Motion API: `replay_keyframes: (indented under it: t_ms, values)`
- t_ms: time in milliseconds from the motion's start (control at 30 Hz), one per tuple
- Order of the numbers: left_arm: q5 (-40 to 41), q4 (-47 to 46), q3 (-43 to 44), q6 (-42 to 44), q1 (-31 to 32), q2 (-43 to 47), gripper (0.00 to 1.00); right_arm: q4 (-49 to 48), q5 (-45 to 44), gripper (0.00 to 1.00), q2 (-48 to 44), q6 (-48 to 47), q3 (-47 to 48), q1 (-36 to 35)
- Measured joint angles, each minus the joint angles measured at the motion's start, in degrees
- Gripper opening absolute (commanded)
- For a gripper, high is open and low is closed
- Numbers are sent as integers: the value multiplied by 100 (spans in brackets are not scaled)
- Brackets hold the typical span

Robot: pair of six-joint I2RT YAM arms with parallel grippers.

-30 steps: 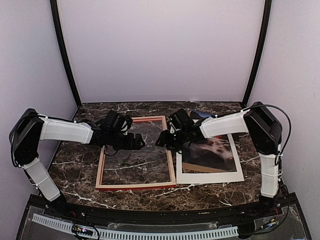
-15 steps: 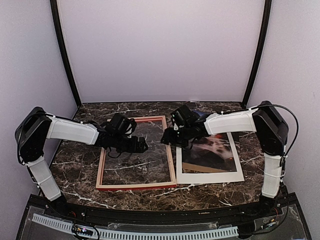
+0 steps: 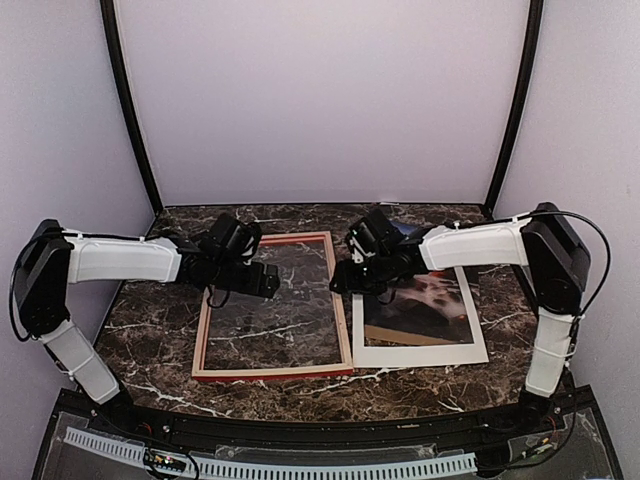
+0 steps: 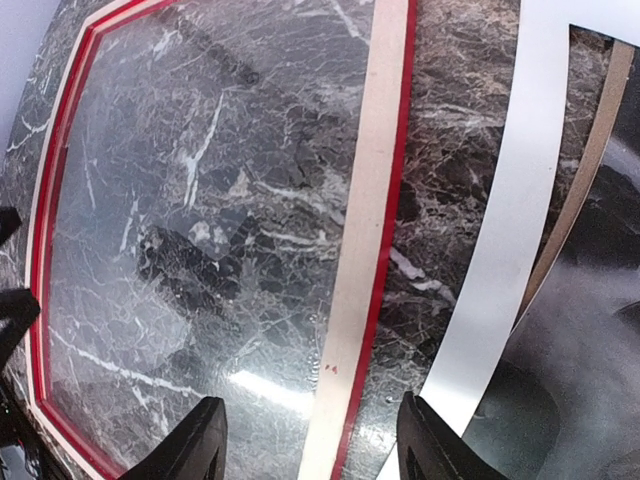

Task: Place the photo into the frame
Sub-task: Place the glass panel at the frame body, then move the frame body to the center of the board.

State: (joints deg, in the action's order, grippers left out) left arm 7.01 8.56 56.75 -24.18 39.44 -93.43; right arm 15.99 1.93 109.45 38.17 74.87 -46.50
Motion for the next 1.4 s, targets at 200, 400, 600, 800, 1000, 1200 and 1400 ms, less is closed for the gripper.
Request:
replay_keyframes:
  t_ms: [200,400,600,800,1000,1200,1400]
  values:
    - [638,728,236,341,-153,87,99,-57,302,59,-20,-96,-315,-35]
    - [614,1091,109,455,-872,313,98,-103,476,59,-17,-127,-387,-219]
    - [570,1233,7,446,-1416,374,96,-238,586,59,4,-94,-420,-415]
    - [525,1198,-232,323,-1598,151,92,-420,719,59,63,4,-439,-494]
    - [466,1156,-400,280,-1808,-61,79,-483,730,59,63,-2,-439,-535]
    - [437,1121,-400,280,-1821,-201,67,-367,570,59,13,-85,-439,-535]
    - [433,1032,-332,313,-1923,-315,51,-192,286,62,-330,-175,-531,-531]
